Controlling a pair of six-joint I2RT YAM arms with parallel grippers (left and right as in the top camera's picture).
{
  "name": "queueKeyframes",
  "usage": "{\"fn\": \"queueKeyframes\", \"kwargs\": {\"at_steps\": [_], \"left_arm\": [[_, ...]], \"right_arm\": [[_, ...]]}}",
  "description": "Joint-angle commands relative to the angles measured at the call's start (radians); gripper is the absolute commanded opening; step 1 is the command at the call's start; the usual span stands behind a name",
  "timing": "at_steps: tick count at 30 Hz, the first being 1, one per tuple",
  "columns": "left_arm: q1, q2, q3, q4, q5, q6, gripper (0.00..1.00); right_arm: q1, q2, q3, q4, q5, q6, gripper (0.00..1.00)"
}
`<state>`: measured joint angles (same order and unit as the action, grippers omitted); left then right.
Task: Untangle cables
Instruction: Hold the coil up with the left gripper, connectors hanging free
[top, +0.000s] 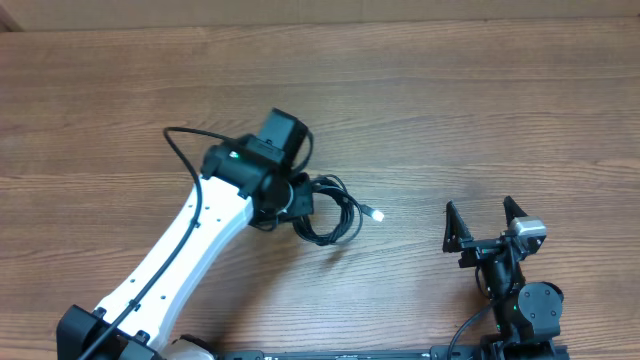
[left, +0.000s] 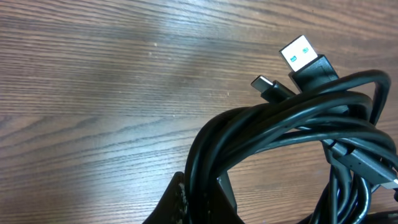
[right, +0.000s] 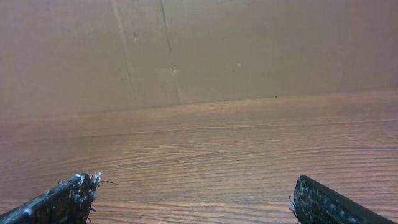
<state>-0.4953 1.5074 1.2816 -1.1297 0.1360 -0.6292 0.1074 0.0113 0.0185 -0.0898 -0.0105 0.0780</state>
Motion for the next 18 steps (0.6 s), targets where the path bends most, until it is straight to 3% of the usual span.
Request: {"fn": "queueKeyframes", "kwargs": {"at_steps": [1,12,17,18], "left_arm": [[-0.033,-0.022,0.011,-0.014,-0.086,-0.073,0.04],[-0.036,-0.022,0.010,-0.042,-0.137,-0.115,0.04],[-0.035,-0.022,0.010,-0.049,-0.148,-0.063,0.04],[-0.035,-0.021,0.010,-0.044,-0.148,-0.025,0.04]], "right_arm": [[0.003,-0.006,-0.010,0.005,0.010,-0.004,1.00],[0.003,-0.006,-0.010,0.005,0.010,-0.004,1.00],[0.003,-0.006,-0.010,0.016,0.009,-0.003,1.00],[0.003,-0.006,-0.010,0.005,-0.029,0.056,1.00]]}}
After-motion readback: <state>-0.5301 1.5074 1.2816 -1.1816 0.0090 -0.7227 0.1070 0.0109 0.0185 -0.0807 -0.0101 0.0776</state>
